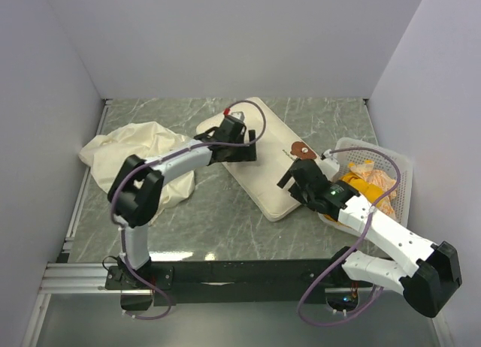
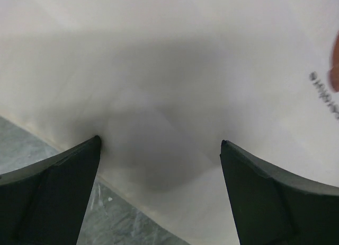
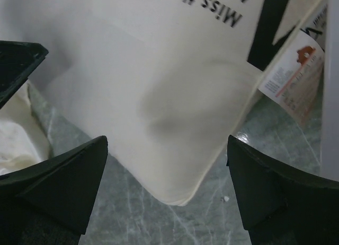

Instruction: Put the pillow into the pillowcase

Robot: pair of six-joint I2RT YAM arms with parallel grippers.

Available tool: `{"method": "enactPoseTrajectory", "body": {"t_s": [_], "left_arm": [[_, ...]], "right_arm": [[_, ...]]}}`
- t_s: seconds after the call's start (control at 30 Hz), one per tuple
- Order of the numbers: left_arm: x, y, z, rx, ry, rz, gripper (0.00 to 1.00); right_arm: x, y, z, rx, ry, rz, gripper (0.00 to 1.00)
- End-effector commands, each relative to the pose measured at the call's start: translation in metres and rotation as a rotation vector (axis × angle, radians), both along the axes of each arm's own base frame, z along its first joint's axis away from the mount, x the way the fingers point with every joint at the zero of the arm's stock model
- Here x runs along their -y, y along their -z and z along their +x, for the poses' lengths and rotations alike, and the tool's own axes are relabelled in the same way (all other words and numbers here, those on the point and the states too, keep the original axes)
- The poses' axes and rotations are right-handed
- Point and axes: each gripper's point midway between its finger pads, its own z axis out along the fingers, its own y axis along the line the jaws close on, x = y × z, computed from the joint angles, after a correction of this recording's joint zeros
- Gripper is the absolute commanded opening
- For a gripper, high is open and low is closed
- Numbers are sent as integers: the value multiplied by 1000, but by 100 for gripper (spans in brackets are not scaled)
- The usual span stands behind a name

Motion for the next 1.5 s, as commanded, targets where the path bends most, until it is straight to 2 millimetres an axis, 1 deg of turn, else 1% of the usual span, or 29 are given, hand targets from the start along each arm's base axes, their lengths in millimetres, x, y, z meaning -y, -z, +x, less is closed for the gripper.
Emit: {"method": "enactPoseTrajectory", "body": {"t_s": [0.0,0.13,0.17,0.2,0.23,0.3,0.33,0.43,0.5,0.53,0.57,0.6,0.63,0.67,0.73,0.77,0.83,0.87,0.97,1.07,1.13,1.17,1.23,1.3,1.33,1.37,1.4,1.43,1.47], "left_arm": [[4,10,11,9,2,93,99],[-5,48,17,-30,-65,176,98],[-4,53,18,-34,-66,178,94],[-3,57,18,-41,-60,177,84],[1,62,16,-53,-43,167,57],[5,61,16,-52,-32,153,23],[6,57,17,-49,-32,145,1],[10,37,18,-25,-13,128,1],[9,21,21,-4,-14,131,1],[9,11,22,9,-10,128,1],[11,-1,26,31,-10,118,1],[10,-5,25,30,0,131,1],[10,-13,26,42,2,131,1],[11,-24,30,64,0,126,1],[4,-35,34,86,-9,152,1],[5,-44,38,102,-11,146,1],[3,-53,40,107,-9,139,1],[5,-62,42,121,-9,124,1],[23,-84,34,140,43,44,1],[54,-106,19,161,105,-49,1],[80,-115,-1,152,178,-107,1],[90,-119,-6,153,182,-147,1],[115,-127,-31,145,238,-212,1],[131,-127,-47,136,235,-267,1],[144,-132,-65,139,266,-297,1],[150,-123,-74,111,254,-312,1],[158,-125,-81,115,262,-339,1],[169,-123,-94,108,285,-352,1],[173,-113,-102,79,284,-358,1]], "right_arm": [[9,24,-9,-57,100,25,100],[4,44,-12,-101,115,47,100],[5,49,-12,-105,120,39,100],[3,53,-7,-100,125,42,100],[2,56,-4,-95,128,47,100],[-6,68,4,-96,109,47,100],[-7,72,7,-99,100,35,100],[-14,77,26,-90,80,-7,100],[-27,72,43,-70,40,-2,87],[-29,69,49,-66,17,-19,59],[-38,49,64,-28,1,-7,36],[-36,46,67,-44,-17,-52,15],[-38,37,73,-39,-28,-65,0],[-46,5,89,15,-37,-52,0],[-45,-20,96,50,-82,-104,0],[-49,-52,108,113,-87,-93,0],[-34,-80,110,143,-75,-178,0],[-31,-111,116,194,-52,-177,0],[6,-142,109,211,27,-279,0],[52,-170,86,263,124,-306,0],[79,-165,73,247,186,-326,3],[89,-173,63,277,208,-308,4],[111,-163,55,261,245,-320,7],[123,-164,48,272,255,-308,10],[134,-160,46,259,284,-315,14],[140,-160,45,251,296,-317,19],[142,-157,44,234,287,-322,27],[145,-161,44,234,296,-321,48],[147,-162,43,226,302,-325,59]]}}
